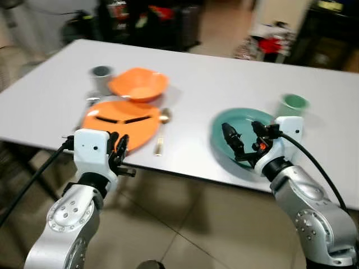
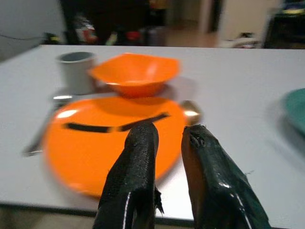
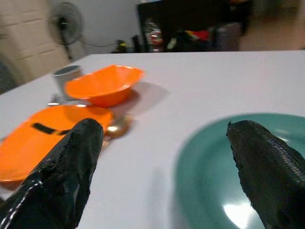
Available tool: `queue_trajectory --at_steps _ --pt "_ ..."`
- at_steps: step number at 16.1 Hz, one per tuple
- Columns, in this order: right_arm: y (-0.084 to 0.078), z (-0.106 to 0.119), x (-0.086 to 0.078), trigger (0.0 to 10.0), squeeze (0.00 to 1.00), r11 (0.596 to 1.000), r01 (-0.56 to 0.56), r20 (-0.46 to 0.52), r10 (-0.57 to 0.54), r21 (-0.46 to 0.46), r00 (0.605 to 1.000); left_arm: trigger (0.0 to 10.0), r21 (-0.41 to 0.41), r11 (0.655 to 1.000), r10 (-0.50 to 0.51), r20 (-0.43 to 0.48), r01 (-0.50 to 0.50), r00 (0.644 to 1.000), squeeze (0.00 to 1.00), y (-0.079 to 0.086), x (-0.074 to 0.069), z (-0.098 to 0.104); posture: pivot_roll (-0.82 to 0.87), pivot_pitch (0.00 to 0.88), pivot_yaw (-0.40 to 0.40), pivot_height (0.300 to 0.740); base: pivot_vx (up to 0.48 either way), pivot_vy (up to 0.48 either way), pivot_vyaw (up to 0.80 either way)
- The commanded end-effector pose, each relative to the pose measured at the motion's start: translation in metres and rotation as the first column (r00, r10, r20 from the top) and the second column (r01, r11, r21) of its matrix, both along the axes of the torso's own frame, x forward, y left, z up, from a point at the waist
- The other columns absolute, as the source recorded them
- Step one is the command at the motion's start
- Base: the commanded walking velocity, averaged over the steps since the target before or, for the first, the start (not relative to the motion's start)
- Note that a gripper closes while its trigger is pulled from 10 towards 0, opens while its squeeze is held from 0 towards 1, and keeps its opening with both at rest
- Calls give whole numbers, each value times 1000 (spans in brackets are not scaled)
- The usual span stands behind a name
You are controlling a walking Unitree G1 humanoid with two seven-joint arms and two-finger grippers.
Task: Setting the table
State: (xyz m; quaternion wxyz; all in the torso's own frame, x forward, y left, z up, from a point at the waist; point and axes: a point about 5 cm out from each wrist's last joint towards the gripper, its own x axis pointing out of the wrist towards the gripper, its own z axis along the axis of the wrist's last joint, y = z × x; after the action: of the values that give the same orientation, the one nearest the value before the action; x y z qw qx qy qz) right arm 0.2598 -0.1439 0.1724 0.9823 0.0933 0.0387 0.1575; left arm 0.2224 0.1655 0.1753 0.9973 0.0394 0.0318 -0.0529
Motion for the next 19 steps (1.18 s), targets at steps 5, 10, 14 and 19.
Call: queue_trajectory --at_steps 5,10,14,19 --pt "6 -4 0 10000 1000 990 -43 -9 42 -138 999 10000 53 999 7 14 -8 1000 0 -2 -2 -5 -32 0 -10 740 0 0 800" --pt "13 -2 8 10000 1000 991 -53 13 55 -121 998 10000 38 999 36 31 -37 999 0 2 -2 -2 -13 0 -8 740 0 0 800" --pt "22 -2 11 10000 1000 997 -65 5 65 -42 998 10000 61 997 50 18 -51 999 0 7 -1 -2 8 1 -7 740 0 0 800" --pt "25 -15 6 10000 1000 999 -36 -42 36 -18 998 10000 48 998 40 17 -41 999 0 7 3 -1 10 7 -2 740 0 96 800"
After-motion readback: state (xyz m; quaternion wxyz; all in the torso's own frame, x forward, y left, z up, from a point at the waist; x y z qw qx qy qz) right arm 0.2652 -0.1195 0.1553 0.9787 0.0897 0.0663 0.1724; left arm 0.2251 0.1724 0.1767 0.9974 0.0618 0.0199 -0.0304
